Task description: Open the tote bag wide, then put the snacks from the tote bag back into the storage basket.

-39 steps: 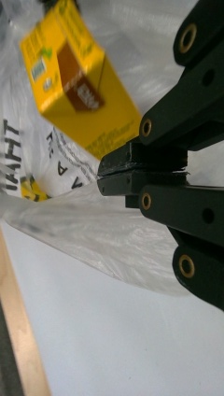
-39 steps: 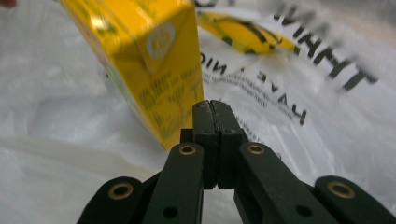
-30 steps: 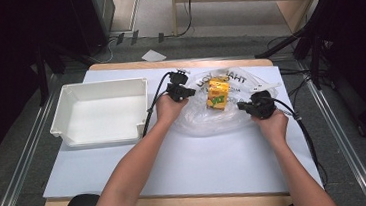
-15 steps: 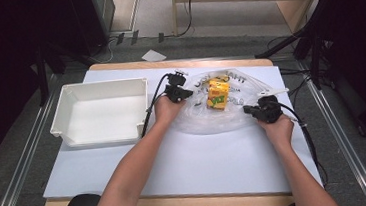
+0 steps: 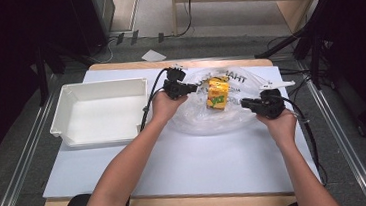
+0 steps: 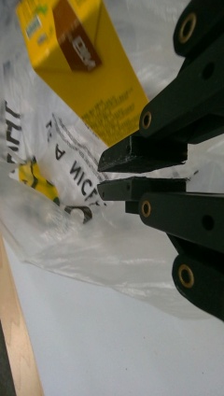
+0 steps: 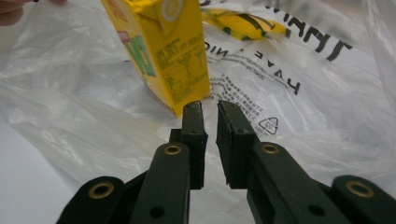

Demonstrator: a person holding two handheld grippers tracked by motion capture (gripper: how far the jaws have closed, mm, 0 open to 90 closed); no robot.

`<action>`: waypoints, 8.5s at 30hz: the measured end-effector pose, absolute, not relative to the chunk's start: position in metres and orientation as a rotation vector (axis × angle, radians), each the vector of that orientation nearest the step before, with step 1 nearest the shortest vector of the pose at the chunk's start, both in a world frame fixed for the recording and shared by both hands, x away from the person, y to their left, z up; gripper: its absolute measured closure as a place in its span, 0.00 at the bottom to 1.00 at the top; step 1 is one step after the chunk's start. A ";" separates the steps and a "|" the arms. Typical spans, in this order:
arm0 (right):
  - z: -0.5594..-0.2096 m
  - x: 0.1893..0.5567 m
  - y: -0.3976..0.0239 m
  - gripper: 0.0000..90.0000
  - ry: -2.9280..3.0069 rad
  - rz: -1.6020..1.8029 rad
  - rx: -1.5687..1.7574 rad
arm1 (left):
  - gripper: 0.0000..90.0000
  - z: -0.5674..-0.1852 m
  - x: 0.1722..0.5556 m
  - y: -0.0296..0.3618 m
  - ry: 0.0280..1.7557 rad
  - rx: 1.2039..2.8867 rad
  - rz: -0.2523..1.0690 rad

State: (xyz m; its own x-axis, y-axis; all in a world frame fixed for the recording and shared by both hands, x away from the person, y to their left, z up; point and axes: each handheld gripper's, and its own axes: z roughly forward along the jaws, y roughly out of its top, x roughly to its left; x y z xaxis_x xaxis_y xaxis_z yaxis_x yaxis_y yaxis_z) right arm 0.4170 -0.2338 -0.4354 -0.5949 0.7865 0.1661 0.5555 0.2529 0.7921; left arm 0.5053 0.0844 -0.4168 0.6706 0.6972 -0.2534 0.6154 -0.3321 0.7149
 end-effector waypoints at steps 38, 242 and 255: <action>-0.445 0.329 -0.196 0.57 2.492 1.251 1.104 | 0.41 -0.388 0.488 0.080 0.613 2.190 0.071; -0.464 0.327 -0.202 0.48 2.513 1.271 1.101 | 0.59 -0.358 0.436 0.106 0.621 2.181 0.043; -0.464 0.327 -0.202 0.48 2.522 1.267 1.084 | 0.59 -0.357 0.437 0.119 0.647 2.164 0.056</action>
State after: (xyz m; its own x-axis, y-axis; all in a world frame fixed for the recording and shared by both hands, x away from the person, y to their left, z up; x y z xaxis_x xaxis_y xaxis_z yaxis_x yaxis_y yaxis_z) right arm 0.3268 -0.2017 -0.4636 -0.7370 0.6452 0.2014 0.5467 0.3938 0.7389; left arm 0.4367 0.1189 -0.3567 0.8648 0.4679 -0.1822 0.4294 -0.5010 0.7514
